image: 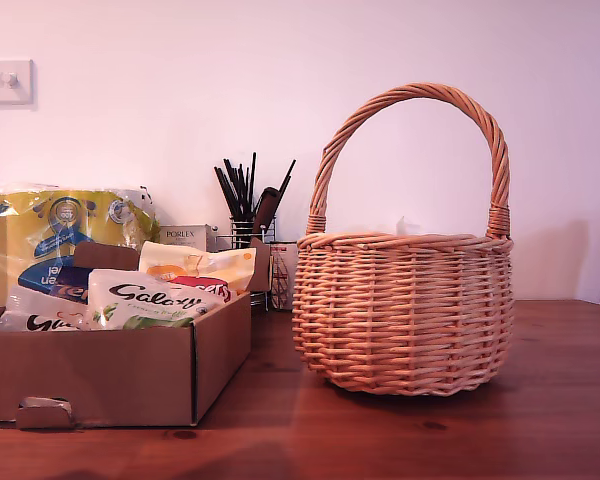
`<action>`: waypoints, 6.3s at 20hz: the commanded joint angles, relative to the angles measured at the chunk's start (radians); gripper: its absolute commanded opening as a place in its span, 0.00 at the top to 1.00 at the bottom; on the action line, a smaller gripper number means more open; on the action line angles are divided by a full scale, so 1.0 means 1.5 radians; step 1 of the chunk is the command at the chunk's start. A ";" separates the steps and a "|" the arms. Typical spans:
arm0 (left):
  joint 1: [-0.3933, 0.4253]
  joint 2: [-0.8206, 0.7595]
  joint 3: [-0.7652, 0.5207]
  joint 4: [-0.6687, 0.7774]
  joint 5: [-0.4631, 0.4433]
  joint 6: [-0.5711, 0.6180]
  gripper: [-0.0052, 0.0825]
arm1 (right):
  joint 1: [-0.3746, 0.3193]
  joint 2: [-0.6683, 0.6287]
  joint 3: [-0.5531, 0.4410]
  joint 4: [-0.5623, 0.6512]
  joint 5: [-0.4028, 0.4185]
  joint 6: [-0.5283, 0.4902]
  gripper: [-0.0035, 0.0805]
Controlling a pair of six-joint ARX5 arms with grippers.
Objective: Move the bags of Easter eggs from the cardboard box on the left into the woven basket on the right side.
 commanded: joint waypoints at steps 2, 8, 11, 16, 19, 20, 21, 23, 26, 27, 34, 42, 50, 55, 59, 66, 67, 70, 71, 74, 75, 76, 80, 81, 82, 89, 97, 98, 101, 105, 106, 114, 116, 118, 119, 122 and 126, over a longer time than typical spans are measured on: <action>-0.004 -0.001 -0.009 0.038 0.062 -0.011 0.96 | 0.003 -0.001 -0.015 0.046 -0.062 0.017 0.97; -0.030 0.017 0.002 0.004 0.176 0.018 0.96 | 0.058 0.040 -0.015 0.048 -0.218 0.036 0.97; -0.038 0.045 0.059 -0.096 0.168 0.093 0.96 | 0.146 0.070 -0.015 0.040 -0.215 0.002 0.97; -0.038 0.119 0.158 -0.212 0.098 0.328 0.96 | 0.294 0.130 -0.015 0.042 -0.168 -0.067 0.97; -0.038 0.171 0.164 -0.200 0.100 0.438 0.93 | 0.329 0.163 -0.015 0.074 -0.177 -0.035 0.97; -0.038 0.202 0.164 -0.195 0.105 0.452 0.86 | 0.335 0.173 -0.015 0.082 -0.176 -0.035 0.97; -0.038 0.234 0.164 -0.190 0.109 0.453 0.79 | 0.340 0.181 -0.015 0.085 -0.172 -0.036 0.97; -0.038 0.299 0.164 -0.168 0.107 0.484 0.68 | 0.346 0.191 -0.015 0.085 -0.170 -0.038 0.97; -0.036 0.383 0.164 -0.087 0.106 0.425 0.62 | 0.347 0.191 -0.015 0.080 -0.170 -0.035 0.97; -0.033 0.410 0.164 -0.059 0.105 0.387 0.52 | 0.346 0.191 -0.015 0.075 -0.167 -0.036 0.97; -0.025 0.579 0.166 0.061 0.055 0.297 0.12 | 0.346 0.191 -0.015 0.068 -0.137 -0.041 0.97; -0.052 0.658 0.166 0.183 0.052 0.555 0.13 | 0.346 0.191 -0.015 0.068 -0.134 -0.041 0.97; -0.054 0.758 0.166 0.247 0.018 0.569 0.08 | 0.346 0.191 -0.015 0.065 -0.104 -0.040 0.97; -0.059 0.808 0.166 0.241 0.024 0.573 0.08 | 0.346 0.191 -0.015 0.065 -0.102 -0.040 0.97; -0.059 0.810 0.166 0.229 0.024 0.573 0.11 | 0.346 0.191 -0.015 0.065 -0.102 -0.040 0.97; -0.059 0.810 0.166 0.189 0.024 0.573 0.74 | 0.346 0.191 -0.015 0.065 -0.102 -0.040 0.97; -0.059 0.810 0.166 0.190 0.024 0.573 0.74 | 0.346 0.191 -0.015 0.065 -0.102 -0.040 0.97; -0.059 0.810 0.166 0.192 0.024 0.573 0.91 | 0.346 0.191 -0.015 0.065 -0.101 -0.040 0.97; -0.059 0.810 0.166 0.192 0.024 0.573 0.96 | 0.346 0.191 -0.015 0.065 -0.099 -0.040 0.97; -0.059 0.810 0.173 0.190 0.024 0.573 0.97 | 0.346 0.191 -0.015 0.065 -0.083 -0.040 0.97; -0.059 0.806 0.180 0.182 0.024 0.572 0.97 | 0.346 0.191 -0.015 0.065 -0.083 -0.040 0.97; -0.060 0.803 0.187 0.175 0.023 0.571 0.97 | 0.346 0.191 -0.015 0.065 -0.083 -0.040 0.97; -0.064 0.772 0.226 0.116 0.022 0.568 0.97 | 0.346 0.191 -0.015 0.065 -0.083 -0.040 0.97; -0.065 0.760 0.234 0.101 0.022 0.567 0.97 | 0.346 0.191 -0.015 0.065 -0.083 -0.040 0.97; -0.065 0.750 0.239 0.088 0.022 0.568 0.97 | 0.346 0.191 -0.015 0.066 -0.081 -0.040 0.97; -0.071 0.671 0.248 0.052 0.017 0.560 0.97 | 0.346 0.191 -0.015 0.065 -0.079 -0.040 0.97; -0.119 0.555 0.248 0.041 0.016 0.492 0.97 | 0.346 0.191 -0.015 0.020 -0.042 -0.072 0.97; -0.121 0.540 0.248 0.041 0.017 0.479 0.97 | 0.346 0.191 -0.015 0.016 -0.032 -0.073 0.97; -0.122 0.521 0.248 0.043 -0.005 0.468 0.97 | 0.346 0.191 -0.015 0.020 -0.018 -0.073 0.97; -0.121 0.522 0.248 0.047 -0.011 0.468 0.97 | 0.346 0.191 -0.015 0.017 -0.017 -0.071 0.97; -0.121 0.523 0.248 0.050 -0.014 0.468 0.97 | 0.346 0.191 -0.015 0.017 -0.017 -0.070 0.97; -0.087 0.585 0.248 0.019 -0.021 0.468 0.97 | 0.346 0.191 -0.015 0.014 -0.017 -0.070 0.97; -0.087 0.602 0.248 -0.018 -0.021 0.468 0.97 | 0.346 0.191 -0.015 0.015 -0.018 -0.070 0.97; -0.087 0.613 0.248 -0.032 -0.003 0.476 0.91 | 0.346 0.191 -0.015 0.016 -0.020 -0.071 0.97; -0.088 0.618 0.248 -0.033 0.015 0.483 0.72 | 0.346 0.191 -0.015 0.016 -0.025 -0.071 0.97; -0.088 0.658 0.248 -0.035 0.009 0.506 0.18 | 0.348 0.191 -0.015 0.022 -0.056 -0.073 0.97; -0.090 0.710 0.248 -0.020 -0.027 0.522 0.17 | 0.355 0.191 -0.015 0.028 -0.057 -0.076 0.97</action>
